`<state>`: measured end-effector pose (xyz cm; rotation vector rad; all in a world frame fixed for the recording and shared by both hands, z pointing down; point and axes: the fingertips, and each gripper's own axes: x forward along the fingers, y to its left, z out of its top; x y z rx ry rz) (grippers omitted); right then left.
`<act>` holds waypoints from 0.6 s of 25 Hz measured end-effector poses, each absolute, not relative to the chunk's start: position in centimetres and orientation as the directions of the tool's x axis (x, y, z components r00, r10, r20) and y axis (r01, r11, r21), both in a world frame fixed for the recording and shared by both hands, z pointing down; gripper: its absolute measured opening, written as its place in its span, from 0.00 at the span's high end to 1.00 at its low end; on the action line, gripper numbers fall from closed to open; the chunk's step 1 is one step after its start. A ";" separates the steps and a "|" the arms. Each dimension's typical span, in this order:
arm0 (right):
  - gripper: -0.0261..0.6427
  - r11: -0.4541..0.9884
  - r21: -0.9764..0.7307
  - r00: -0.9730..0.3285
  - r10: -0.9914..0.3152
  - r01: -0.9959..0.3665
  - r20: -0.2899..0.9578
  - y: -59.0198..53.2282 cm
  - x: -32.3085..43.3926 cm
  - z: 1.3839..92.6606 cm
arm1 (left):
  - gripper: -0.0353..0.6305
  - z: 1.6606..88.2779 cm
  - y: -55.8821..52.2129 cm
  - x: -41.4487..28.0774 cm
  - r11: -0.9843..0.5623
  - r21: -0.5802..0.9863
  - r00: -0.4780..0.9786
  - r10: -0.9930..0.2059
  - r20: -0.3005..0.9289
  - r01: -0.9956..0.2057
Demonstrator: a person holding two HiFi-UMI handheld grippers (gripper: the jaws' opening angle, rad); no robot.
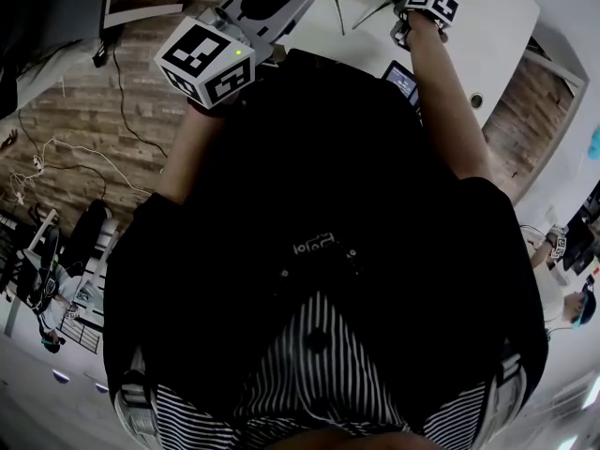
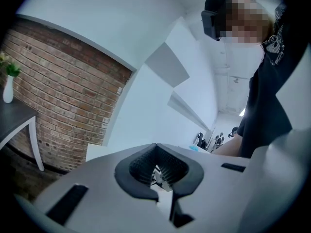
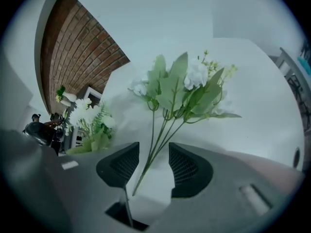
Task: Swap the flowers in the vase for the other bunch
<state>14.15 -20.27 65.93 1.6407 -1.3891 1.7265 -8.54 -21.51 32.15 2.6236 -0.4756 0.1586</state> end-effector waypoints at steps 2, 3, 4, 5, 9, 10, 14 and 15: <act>0.69 -0.443 -0.353 -0.229 -0.310 -0.824 0.923 -19.8 14.5 67.0 | 0.94 32.1 -21.6 -8.9 -0.840 0.417 0.937 -0.292 0.194 -0.348; 0.69 -0.450 -0.343 -0.221 -0.302 -0.824 0.927 -19.7 14.8 67.4 | 0.94 32.0 -21.8 -9.0 -0.845 0.411 0.938 -0.286 0.195 -0.343; 0.69 -0.459 -0.336 -0.215 -0.296 -0.823 0.931 -19.7 14.9 67.7 | 0.94 32.1 -22.0 -9.2 -0.848 0.407 0.939 -0.282 0.195 -0.339; 0.69 -0.465 -0.331 -0.211 -0.291 -0.821 0.933 -19.9 14.9 67.9 | 0.94 32.1 -22.3 -9.4 -0.849 0.406 0.940 -0.280 0.195 -0.338; 0.78 -0.459 -0.301 -0.195 -0.264 -0.836 0.945 -20.4 14.2 68.7 | 0.94 32.9 -23.4 -10.0 -0.846 0.419 0.942 -0.270 0.198 -0.330; 0.81 -0.462 -0.306 -0.202 -0.262 -0.832 0.944 -20.4 14.1 68.9 | 0.94 33.0 -23.7 -10.0 -0.846 0.421 0.943 -0.266 0.198 -0.327; 0.94 -0.473 -0.389 -0.249 -0.331 -0.790 0.910 -21.4 13.8 68.6 | 0.94 32.7 -24.7 -9.8 -0.854 0.417 0.949 -0.255 0.186 -0.311; 0.94 -0.452 -0.397 -0.249 -0.352 -0.799 0.902 -21.8 13.6 68.0 | 0.94 32.8 -24.7 -9.7 -0.856 0.417 0.950 -0.250 0.184 -0.306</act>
